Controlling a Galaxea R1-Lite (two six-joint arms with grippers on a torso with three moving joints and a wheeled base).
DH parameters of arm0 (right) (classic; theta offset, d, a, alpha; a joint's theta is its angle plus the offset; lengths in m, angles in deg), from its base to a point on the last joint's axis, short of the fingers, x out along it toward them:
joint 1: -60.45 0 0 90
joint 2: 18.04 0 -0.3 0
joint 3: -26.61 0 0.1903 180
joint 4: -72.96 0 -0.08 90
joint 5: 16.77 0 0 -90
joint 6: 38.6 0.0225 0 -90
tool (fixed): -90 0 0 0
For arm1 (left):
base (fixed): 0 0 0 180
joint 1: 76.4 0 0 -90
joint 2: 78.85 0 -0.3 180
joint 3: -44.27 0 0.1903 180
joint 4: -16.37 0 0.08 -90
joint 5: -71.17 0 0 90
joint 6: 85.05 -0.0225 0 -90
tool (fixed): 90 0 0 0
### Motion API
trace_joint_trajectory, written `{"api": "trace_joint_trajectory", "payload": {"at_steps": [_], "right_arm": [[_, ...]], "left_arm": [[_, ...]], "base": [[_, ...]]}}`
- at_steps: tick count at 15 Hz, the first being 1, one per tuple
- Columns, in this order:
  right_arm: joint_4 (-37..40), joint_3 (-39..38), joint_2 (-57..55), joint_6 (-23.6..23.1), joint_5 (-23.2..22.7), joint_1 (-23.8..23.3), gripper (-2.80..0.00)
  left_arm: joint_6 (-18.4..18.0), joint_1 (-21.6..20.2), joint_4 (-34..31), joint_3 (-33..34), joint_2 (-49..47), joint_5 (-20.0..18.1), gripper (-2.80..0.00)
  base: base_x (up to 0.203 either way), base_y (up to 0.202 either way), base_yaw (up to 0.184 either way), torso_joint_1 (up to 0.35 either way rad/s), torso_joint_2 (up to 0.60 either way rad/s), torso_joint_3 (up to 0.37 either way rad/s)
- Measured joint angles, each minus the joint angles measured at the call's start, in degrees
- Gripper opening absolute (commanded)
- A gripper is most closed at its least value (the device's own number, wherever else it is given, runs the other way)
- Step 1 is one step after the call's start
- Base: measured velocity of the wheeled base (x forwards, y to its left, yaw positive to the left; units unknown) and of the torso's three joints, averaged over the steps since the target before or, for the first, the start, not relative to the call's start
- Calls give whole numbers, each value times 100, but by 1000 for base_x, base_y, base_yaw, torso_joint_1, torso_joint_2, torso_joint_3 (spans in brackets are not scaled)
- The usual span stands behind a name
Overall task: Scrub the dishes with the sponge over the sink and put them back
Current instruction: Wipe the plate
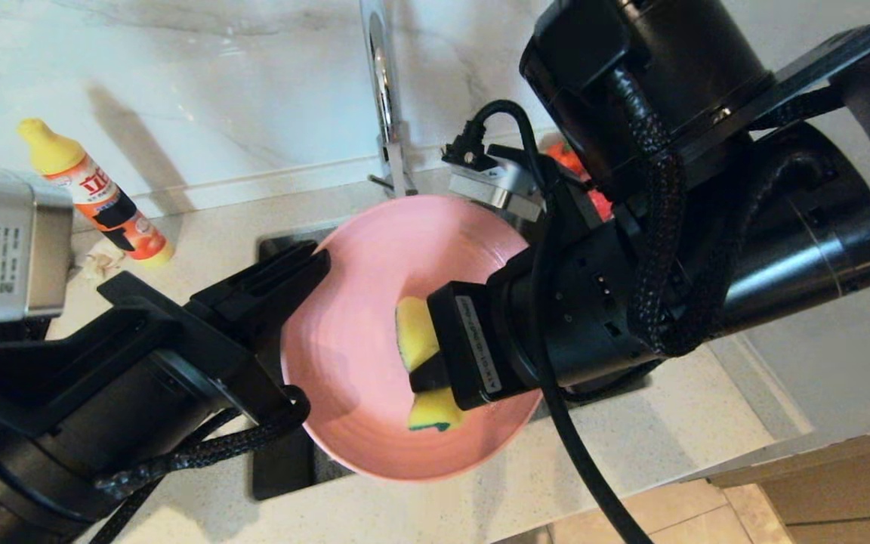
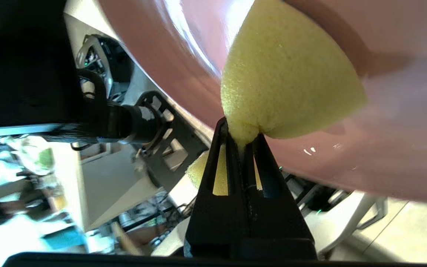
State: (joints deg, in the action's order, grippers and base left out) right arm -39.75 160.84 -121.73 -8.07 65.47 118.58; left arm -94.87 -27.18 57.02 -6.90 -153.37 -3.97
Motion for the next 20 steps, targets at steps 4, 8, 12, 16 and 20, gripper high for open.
{"api": "trace_joint_trajectory", "payload": {"at_steps": [4, 8, 12, 16, 20], "right_arm": [[177, -25, -42, 141, -8, 13, -280], [279, -51, -35, 154, -4, -102, -280], [233, -45, 0, 133, 0, -530, -280], [-61, -12, 77, 103, 2, -877, -280], [-308, -1, 100, 84, 5, -972, -280]], "left_arm": [[1, -55, -34, -238, 5, 16, -280], [1, -94, -213, -400, 90, 5, -280], [9, -99, -500, -447, 293, -19, -280], [-2, -89, -537, -313, 402, -62, -280], [-21, -44, -531, 57, 390, -286, -280]], "base": [[0, 0, 0, 0, 0, 0], [0, 0, 0, 0, 0, 0], [0, 0, 0, 0, 0, 0], [0, 0, 0, 0, 0, 0], [0, 0, 0, 0, 0, 0]]}}
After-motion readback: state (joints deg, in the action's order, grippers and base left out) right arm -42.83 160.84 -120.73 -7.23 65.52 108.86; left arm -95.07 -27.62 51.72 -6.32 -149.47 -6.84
